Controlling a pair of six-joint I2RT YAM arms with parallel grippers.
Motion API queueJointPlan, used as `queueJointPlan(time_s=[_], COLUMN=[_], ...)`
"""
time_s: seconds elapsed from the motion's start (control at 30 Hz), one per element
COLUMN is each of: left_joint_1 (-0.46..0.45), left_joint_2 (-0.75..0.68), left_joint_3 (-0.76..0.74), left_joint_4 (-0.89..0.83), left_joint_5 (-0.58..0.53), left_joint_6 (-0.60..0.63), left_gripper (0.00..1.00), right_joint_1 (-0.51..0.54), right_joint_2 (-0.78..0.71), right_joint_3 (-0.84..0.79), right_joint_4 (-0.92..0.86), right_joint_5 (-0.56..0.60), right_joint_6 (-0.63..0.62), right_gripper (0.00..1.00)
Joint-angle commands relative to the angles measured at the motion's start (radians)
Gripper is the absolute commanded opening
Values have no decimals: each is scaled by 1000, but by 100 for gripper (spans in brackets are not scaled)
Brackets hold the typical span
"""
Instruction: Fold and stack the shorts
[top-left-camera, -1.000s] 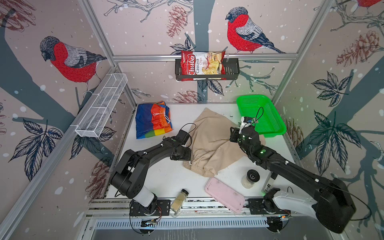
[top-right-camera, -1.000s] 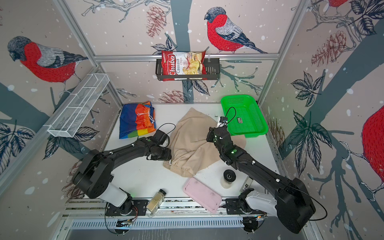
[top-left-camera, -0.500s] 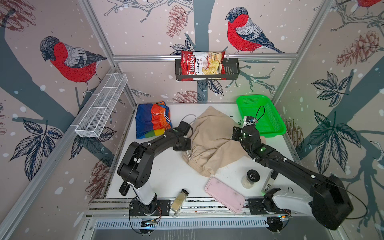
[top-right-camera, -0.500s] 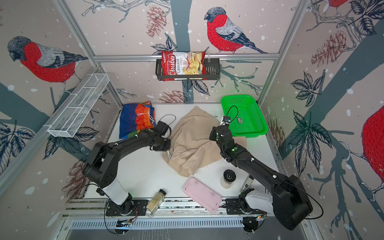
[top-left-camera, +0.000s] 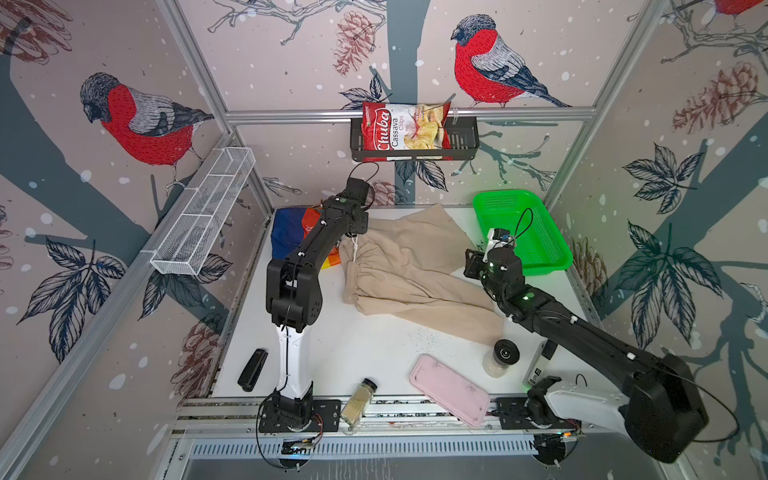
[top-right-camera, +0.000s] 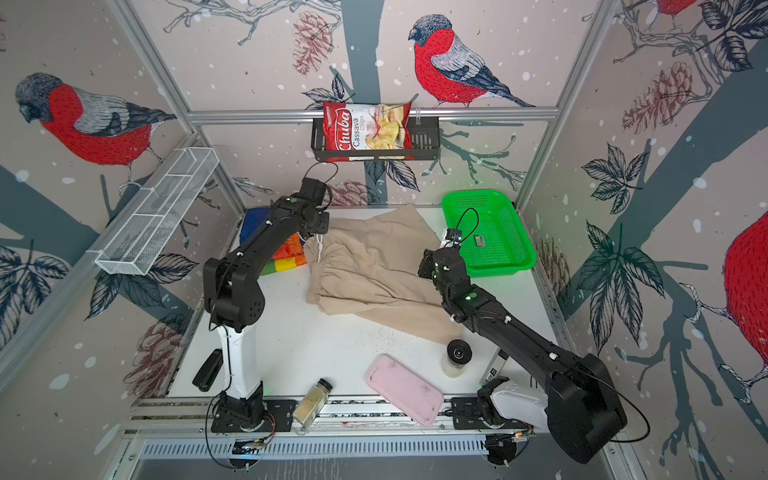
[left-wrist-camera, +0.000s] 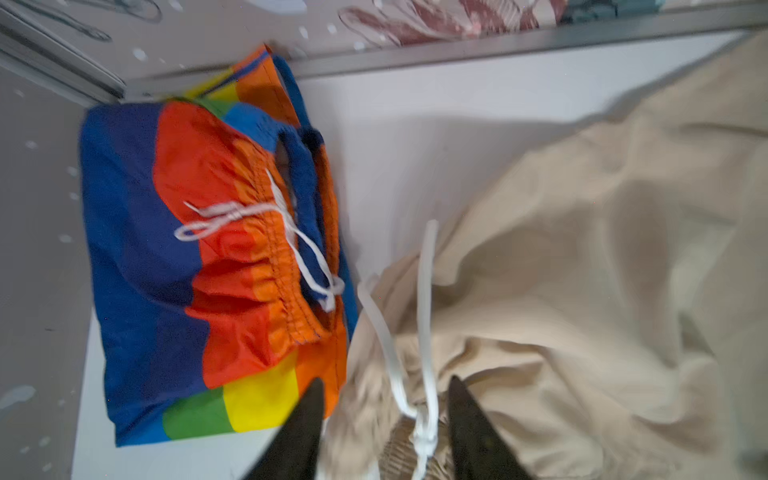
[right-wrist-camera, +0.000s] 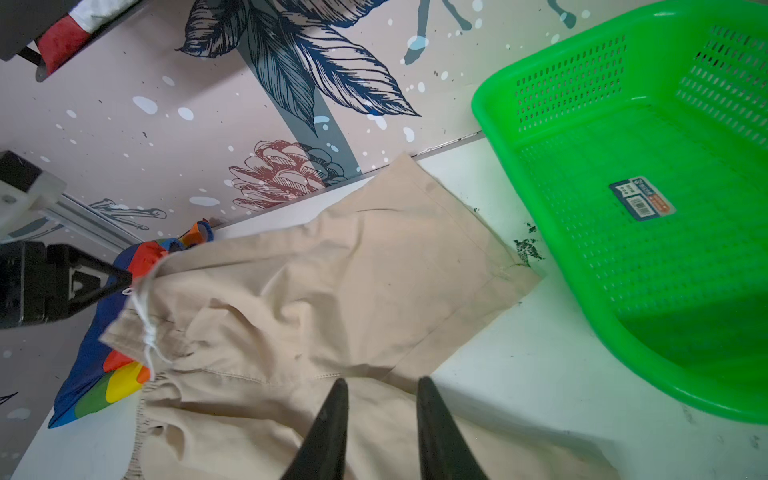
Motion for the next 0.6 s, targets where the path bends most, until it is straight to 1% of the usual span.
queueJointPlan(time_s=[0.0,0.03,0.07,0.13,0.27,0.33,0.47,0.53,0.57], left_joint_1=[5,5,5,3,-37,-57,-71,-71,-71], left_joint_2=[38,36,20,-43,-269,-354,-534,-615,-650], left_joint_3=[169,192,185,96,-303,-464,-787,-917,-979], left_joint_4=[-131,-147,-153,-137,17,43,101,138,167], left_joint_5=[-61,-54,-46,-13,100,142,233,274,315], left_joint_6=[30,28,20,-2,-23,-47,-104,-139,-152], left_gripper=[97,97,98,98,98,97,97,97,97], right_joint_1=[-7,-8,-13,-18,-25,-28,-43,-88,-132], right_joint_2=[-21,-18,-12,6,56,78,166,201,215], right_joint_3=[-23,-26,-24,-14,11,18,38,29,15], right_joint_4=[-10,-11,-17,-32,-68,-86,-167,-197,-198], right_joint_5=[35,34,31,23,0,-13,-15,-65,-123], right_joint_6=[-10,-11,-11,-11,-19,-20,-7,25,42], right_gripper=[33,33,33,34,37,37,44,49,52])
